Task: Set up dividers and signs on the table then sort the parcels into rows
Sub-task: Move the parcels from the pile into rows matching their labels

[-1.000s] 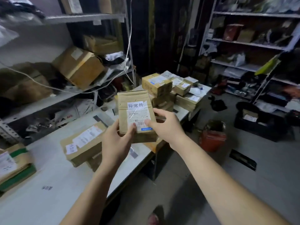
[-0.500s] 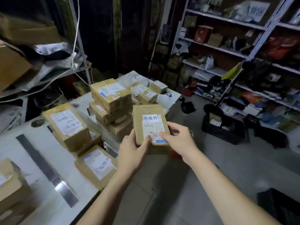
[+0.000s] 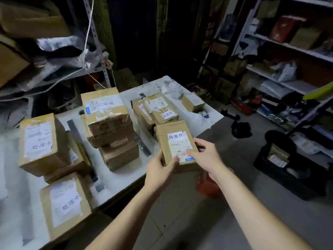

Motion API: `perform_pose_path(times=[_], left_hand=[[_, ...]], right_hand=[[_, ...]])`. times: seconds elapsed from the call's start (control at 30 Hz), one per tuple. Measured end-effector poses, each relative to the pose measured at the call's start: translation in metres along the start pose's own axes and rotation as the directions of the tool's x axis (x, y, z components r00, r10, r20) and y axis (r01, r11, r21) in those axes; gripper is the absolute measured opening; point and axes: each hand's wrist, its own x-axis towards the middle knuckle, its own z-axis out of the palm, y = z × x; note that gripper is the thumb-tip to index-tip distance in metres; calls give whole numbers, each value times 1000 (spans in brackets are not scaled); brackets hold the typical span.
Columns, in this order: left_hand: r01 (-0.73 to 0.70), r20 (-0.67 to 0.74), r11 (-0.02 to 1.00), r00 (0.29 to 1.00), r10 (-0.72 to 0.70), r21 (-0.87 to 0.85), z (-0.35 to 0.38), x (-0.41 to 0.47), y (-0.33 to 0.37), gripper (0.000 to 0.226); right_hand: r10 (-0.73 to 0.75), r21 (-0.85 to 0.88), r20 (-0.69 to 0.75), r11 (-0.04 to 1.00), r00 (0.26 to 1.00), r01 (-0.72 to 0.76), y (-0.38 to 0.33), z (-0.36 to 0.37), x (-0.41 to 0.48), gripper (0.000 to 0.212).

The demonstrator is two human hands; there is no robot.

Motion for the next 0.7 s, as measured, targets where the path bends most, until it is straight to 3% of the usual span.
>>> perform_pose_path(times=[0.17,0.33,0.53,0.7], left_hand=[[142,-110,985,982,-153,-102,46,39,-3,39],[196,-187,975,959,-212,-101,77,66,-10,42],[212,-236,972,944,-231,-103,89,83,-7,43],[286,-243,958,929,-278,-3,86,84,0,43]], right_hand=[[13,-83,178,997,984,2,16,-25,76,48],[-19,-132,278,990,960,58,24,-30,126,55],[-47,-193,332,974,942,117,29,-26,158,60],[-70,-323,354,927,933,192,25,-24,165,61]])
